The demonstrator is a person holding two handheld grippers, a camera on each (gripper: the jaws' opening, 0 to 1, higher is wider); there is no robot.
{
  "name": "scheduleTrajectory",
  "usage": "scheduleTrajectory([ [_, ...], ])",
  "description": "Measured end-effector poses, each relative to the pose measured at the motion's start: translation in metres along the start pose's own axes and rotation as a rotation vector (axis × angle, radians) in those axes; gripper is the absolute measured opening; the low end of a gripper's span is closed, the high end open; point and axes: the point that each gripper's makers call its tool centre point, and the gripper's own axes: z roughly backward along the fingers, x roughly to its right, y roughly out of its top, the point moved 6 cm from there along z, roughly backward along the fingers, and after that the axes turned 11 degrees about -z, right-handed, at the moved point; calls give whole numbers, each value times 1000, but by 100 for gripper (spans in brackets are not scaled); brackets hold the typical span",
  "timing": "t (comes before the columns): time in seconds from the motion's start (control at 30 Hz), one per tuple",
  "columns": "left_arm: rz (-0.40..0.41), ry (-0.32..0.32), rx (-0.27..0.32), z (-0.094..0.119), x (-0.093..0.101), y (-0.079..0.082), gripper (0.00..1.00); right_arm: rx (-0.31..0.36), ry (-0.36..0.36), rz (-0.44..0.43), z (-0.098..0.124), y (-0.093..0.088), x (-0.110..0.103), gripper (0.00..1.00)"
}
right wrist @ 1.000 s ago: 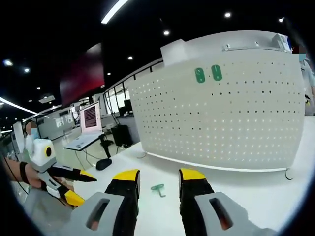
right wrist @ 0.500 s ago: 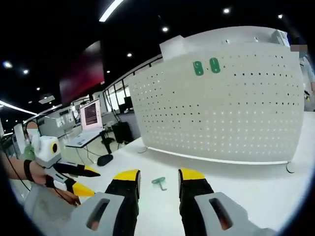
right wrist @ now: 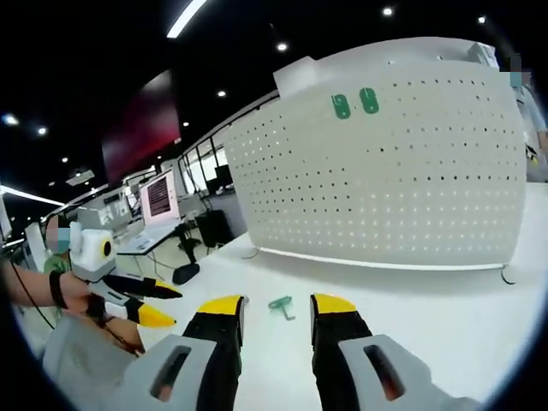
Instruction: Insert the hook assembly into the mounting plate slot until the hook locks in place.
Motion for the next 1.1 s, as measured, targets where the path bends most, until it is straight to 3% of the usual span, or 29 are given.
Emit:
scheduleTrajectory([
  [0.13,-8,7,-17,-4,-4,-4,43,-6,-12,-11,3,-4,2,31],
  [0.27,45,15,10,-9,-9,-6,41,-6,-16,-16,4,-5,2,31],
  [0.4,-3,21,-18,-13,-12,-10,39,-12,-21,-22,5,-8,2,31],
  [0.63,20,8,-20,-19,-17,-8,38,-36,-7,-27,5,-15,-1,31],
  [1.1,2,64,-54,-26,-36,-12,32,-45,-6,-39,6,-20,-1,30],
])
